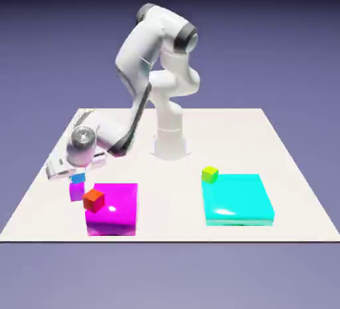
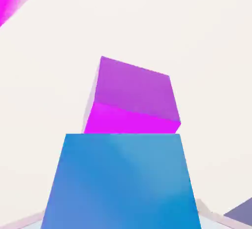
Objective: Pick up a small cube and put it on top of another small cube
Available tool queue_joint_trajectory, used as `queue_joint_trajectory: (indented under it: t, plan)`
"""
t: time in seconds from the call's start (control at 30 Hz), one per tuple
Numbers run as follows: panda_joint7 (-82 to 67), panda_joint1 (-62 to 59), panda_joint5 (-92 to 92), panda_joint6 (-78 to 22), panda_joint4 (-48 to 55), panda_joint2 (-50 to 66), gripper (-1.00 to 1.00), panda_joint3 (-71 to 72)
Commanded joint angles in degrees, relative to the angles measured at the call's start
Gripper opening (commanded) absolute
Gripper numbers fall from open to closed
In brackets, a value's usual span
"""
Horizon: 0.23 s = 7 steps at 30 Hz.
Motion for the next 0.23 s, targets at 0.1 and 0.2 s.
queue_joint_trajectory:
  t: [0.1, 0.2]
  plan:
    - [0.44, 2.97, -1.24, -4.93, 1.15, -3.7, 1.0, -1.88]
    - [0.8, 5.97, -2.38, -9.96, 2.31, -7.44, 1.0, -3.78]
